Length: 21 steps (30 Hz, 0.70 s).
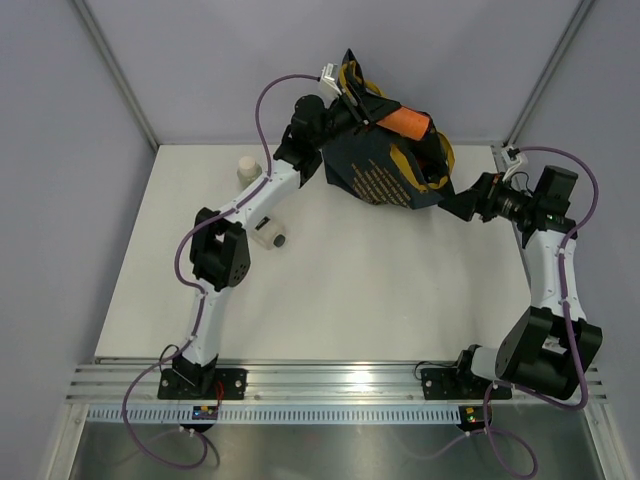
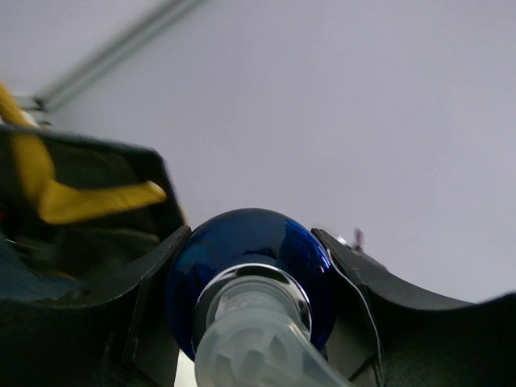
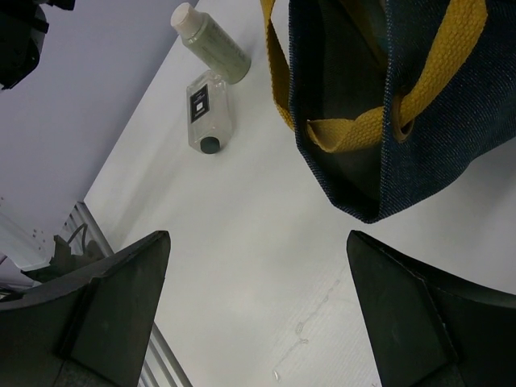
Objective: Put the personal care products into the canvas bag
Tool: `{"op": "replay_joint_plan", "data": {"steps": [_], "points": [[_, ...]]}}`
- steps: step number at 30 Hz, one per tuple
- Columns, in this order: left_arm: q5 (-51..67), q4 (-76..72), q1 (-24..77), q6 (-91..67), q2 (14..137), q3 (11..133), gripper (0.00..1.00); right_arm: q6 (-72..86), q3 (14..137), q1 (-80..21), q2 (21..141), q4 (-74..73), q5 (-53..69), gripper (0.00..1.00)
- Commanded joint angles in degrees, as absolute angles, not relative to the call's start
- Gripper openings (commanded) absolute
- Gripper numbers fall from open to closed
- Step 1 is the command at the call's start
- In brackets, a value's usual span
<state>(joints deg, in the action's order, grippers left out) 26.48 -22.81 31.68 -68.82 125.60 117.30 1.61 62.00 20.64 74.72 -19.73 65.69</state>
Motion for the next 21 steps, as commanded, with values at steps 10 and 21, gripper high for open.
{"op": "replay_joint_plan", "data": {"steps": [10,21], "points": [[5.46,1.22,31.38,-38.62,126.57,128.58,0.0,0.7,59.68,21.09,72.33,-16.88,68.03,1.0],[-15.1,0.54,34.36,-26.64,135.77,136.31,0.0,-1.21,59.85,21.09,72.78,-18.19,69.0,0.99]]}}
